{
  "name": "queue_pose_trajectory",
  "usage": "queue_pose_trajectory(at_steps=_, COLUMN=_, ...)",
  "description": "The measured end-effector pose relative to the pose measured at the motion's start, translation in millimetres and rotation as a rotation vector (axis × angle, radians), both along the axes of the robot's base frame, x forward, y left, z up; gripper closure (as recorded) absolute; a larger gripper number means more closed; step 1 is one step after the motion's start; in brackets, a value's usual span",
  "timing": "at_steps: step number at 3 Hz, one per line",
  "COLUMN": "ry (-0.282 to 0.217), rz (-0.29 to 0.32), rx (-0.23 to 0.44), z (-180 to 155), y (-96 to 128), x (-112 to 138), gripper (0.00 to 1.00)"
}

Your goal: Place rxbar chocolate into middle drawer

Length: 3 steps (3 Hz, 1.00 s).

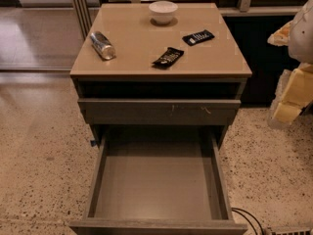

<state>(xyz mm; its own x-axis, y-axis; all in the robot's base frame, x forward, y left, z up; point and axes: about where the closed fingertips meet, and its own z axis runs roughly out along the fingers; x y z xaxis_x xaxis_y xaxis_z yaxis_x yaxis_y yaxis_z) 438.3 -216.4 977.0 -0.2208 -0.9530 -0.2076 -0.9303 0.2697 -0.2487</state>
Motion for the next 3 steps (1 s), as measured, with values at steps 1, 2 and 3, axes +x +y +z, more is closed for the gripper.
queue_pose_trajectory(at_steps=1, ry=-0.002, rz=0.002, rx=0.001, z=0.0, y=0.8, x=1.7, gripper=0.0)
queue_pose_trajectory(at_steps=2, ry=0.013, rz=0.034, rx=0.013, z=-5.0, y=0.9, x=26.7, gripper=0.0)
queue_pose_trajectory(at_steps=3, ry=0.024, rz=0.067, rx=0.031, z=-14.2, y=-1.6, x=69.0, gripper=0.0)
